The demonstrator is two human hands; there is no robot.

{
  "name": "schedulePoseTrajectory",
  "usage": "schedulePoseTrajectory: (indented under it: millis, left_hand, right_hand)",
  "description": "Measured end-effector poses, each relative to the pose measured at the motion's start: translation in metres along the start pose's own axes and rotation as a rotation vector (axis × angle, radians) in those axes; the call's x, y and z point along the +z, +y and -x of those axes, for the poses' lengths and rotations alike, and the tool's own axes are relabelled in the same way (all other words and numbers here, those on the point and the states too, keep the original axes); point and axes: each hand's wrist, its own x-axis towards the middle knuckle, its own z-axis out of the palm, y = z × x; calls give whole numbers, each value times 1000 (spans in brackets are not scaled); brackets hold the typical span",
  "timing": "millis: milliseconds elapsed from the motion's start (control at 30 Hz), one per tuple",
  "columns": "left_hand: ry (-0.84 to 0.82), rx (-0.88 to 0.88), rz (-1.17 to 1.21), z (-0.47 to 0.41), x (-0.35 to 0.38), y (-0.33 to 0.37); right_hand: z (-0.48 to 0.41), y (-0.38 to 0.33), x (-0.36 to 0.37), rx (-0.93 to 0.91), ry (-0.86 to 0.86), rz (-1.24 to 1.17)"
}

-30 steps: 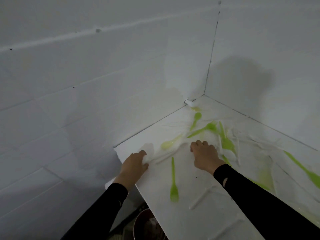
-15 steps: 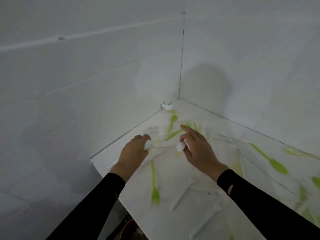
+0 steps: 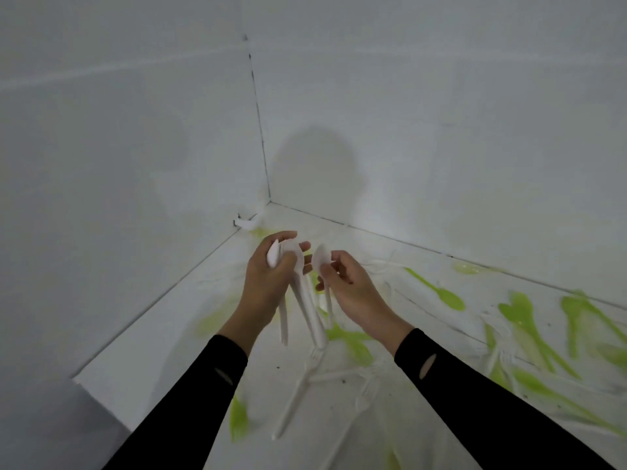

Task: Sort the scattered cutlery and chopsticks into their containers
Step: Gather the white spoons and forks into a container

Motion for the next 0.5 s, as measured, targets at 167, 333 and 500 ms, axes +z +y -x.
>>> schedulePoseTrajectory:
  millis: [167, 333, 500]
  left_hand:
    - [-73, -77, 24, -9, 18, -15]
    - [-146, -213, 148, -13, 31, -30]
    - [-130, -287, 283, -19, 26, -42]
  right_hand:
    - [-8, -2, -27, 153, 31, -196]
    - [-17, 0, -24, 217, 64, -266]
    - [-30, 11, -21, 242, 35, -199]
